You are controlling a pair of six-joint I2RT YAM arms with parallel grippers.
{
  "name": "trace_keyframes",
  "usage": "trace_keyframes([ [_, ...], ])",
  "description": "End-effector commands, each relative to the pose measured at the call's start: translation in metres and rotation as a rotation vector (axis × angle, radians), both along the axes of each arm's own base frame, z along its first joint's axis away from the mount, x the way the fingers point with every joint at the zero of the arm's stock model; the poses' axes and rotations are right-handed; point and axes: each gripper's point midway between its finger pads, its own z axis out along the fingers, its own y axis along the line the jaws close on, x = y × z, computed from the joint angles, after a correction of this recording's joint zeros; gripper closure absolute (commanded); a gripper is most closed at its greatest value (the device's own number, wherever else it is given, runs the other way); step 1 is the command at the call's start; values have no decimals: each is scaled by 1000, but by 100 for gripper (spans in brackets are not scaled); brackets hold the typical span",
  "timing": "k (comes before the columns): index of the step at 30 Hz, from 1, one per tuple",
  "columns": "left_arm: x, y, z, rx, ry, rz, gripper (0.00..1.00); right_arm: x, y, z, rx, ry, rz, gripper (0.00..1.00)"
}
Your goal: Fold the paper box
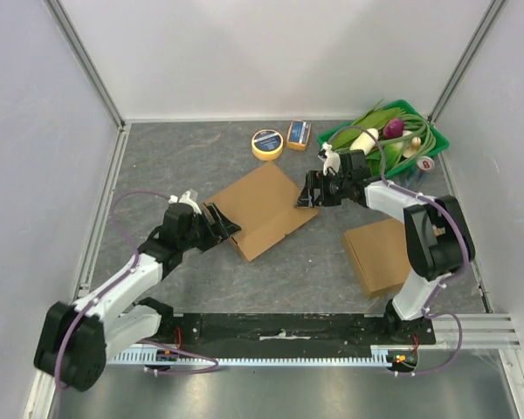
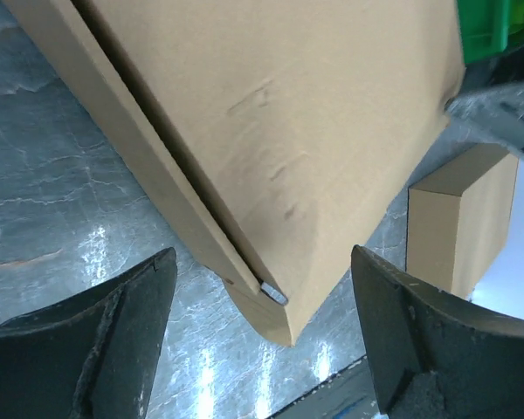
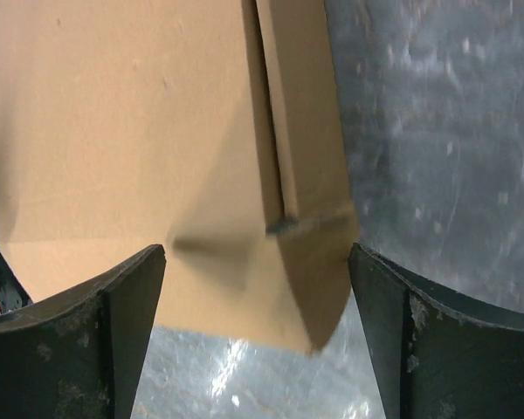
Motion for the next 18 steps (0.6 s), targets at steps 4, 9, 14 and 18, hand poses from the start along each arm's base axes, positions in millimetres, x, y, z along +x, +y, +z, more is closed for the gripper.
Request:
trace_keyframes([
  [4, 13, -29, -4, -169, 57, -85, 13, 45, 24, 25, 141, -152, 115, 9],
  [9, 17, -23, -16, -187, 75, -13, 20, 56, 16, 21, 136, -141, 66, 6],
  [14, 15, -19, -35, -182, 106, 8, 38, 67, 16, -2, 127, -106, 59, 14],
  [18, 12, -17, -46, -167, 120, 9, 50, 66, 12, -28, 101, -62, 48, 28],
])
